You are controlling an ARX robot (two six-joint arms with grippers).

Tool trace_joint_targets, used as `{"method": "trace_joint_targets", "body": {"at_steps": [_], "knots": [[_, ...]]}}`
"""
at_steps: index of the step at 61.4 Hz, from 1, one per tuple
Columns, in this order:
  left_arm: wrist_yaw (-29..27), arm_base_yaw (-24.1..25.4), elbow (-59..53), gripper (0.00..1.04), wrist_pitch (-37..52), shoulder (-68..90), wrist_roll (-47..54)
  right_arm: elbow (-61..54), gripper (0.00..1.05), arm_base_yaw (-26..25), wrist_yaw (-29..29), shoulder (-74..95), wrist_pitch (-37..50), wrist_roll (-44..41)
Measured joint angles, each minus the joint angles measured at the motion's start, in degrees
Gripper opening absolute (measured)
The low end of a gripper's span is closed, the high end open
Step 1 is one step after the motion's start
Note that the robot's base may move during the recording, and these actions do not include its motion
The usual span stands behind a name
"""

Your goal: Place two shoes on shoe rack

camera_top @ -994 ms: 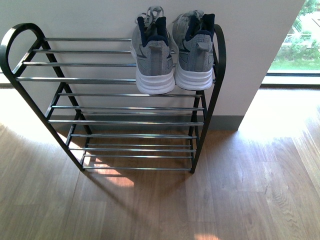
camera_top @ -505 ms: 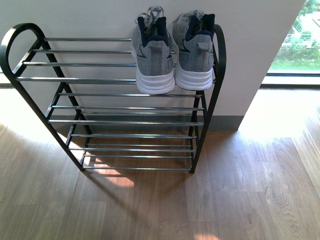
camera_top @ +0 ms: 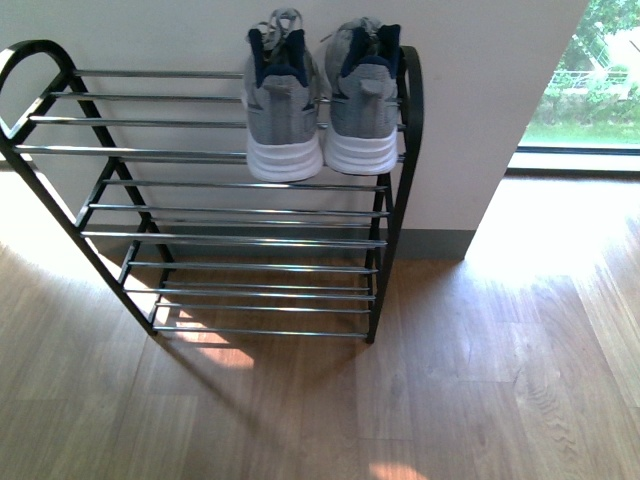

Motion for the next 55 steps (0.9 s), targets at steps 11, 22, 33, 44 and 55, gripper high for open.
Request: {"method": "trace_joint_targets", "body": {"at_steps": [11,22,33,44,55], "knots": [[0.3,0.1,0.0,0.90,0.0,0.0,0.0,0.0,0.96,0.0,0.3,0.0,0.0,0.0],[0.2,0.1,0.0,0.95,0.0,0.0,0.2,0.0,0.96,0.0,0.2,0.1,0.0,0.0],[0.2,0.1,0.0,0.95,0.0,0.0,0.2,0.0,0.96,0.0,0.2,0.0,0.0,0.0],[0.2,0.1,0.0,0.95,0.0,0.0,0.2,0.0,0.96,0.0,0.2,0.0,0.0,0.0],[0.2,0.1,0.0,0.95,0.0,0.0,0.2,0.0,0.96,0.0,0.2,0.0,0.0,0.0]]}}
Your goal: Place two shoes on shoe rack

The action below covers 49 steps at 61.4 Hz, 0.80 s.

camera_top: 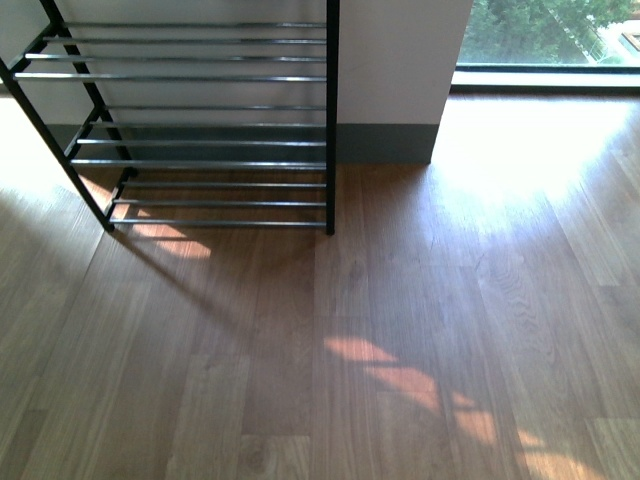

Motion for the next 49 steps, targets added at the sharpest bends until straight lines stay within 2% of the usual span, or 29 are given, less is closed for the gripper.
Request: {"method": "trace_joint_targets", "body": {"at_steps": [49], "knots": [[0.0,0.0,0.0,0.95,0.0,0.0,0.0,0.0,0.96,0.0,0.0,0.0,0.0,0.0]]}}
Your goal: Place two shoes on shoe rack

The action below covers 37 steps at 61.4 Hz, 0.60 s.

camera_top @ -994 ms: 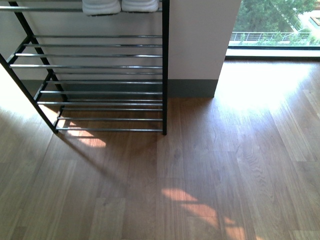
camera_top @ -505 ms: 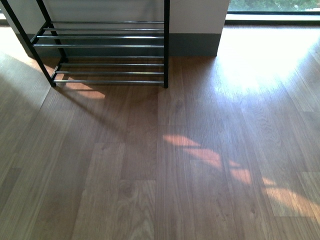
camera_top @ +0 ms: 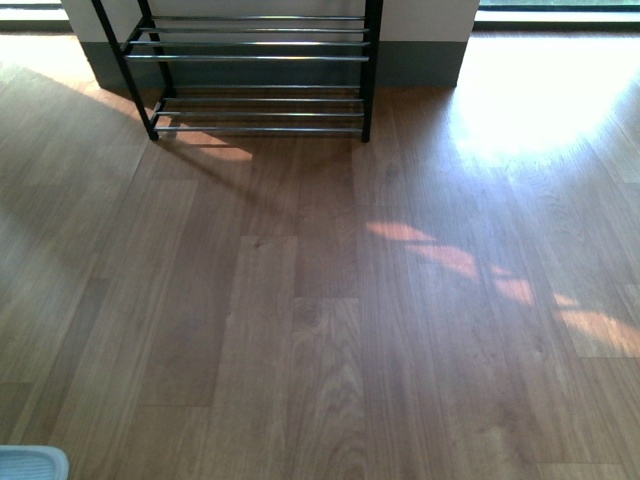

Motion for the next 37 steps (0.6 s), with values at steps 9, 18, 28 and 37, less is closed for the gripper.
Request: {"method": "trace_joint_targets", "body": {"at_steps": [9,18,28,37], "knots": [[-0.2,0.0,0.0,0.95,0.0,0.0,0.0,0.0,0.96,0.0,-0.2,0.0,0.0,0.0],[-0.2,0.0,0.0,0.95,0.0,0.0,0.0,0.0,0.96,0.0,-0.2,0.0,0.0,0.0],[-0.2,0.0,0.0,0.95,0.0,0.0,0.0,0.0,0.96,0.0,-0.2,0.0,0.0,0.0],[0.0,0.0,0.0,0.95,0.0,0.0,0.0,0.0,0.96,0.0,0.0,0.0,0.0,0.0]]}}
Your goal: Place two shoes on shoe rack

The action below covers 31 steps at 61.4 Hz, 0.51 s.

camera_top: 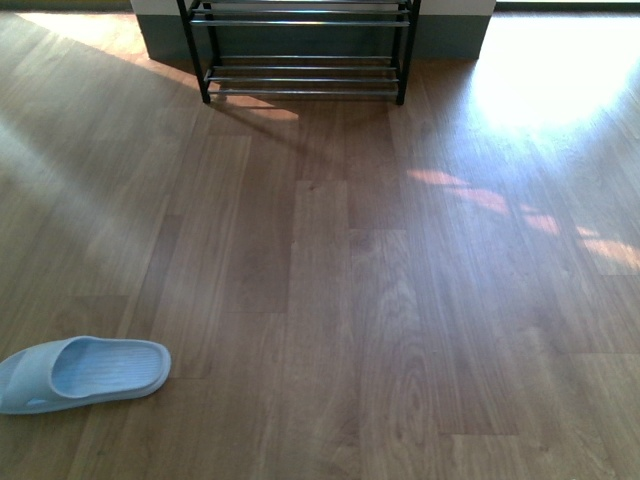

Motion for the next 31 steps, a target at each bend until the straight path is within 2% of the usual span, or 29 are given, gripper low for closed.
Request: {"method": "trace_joint_targets", "body": {"at_steps": [31], "knots": [[0.0,0.0,0.0,0.95,0.0,0.0,0.0,0.0,0.96,0.0,0.0,0.0,0.0,0.0]]}}
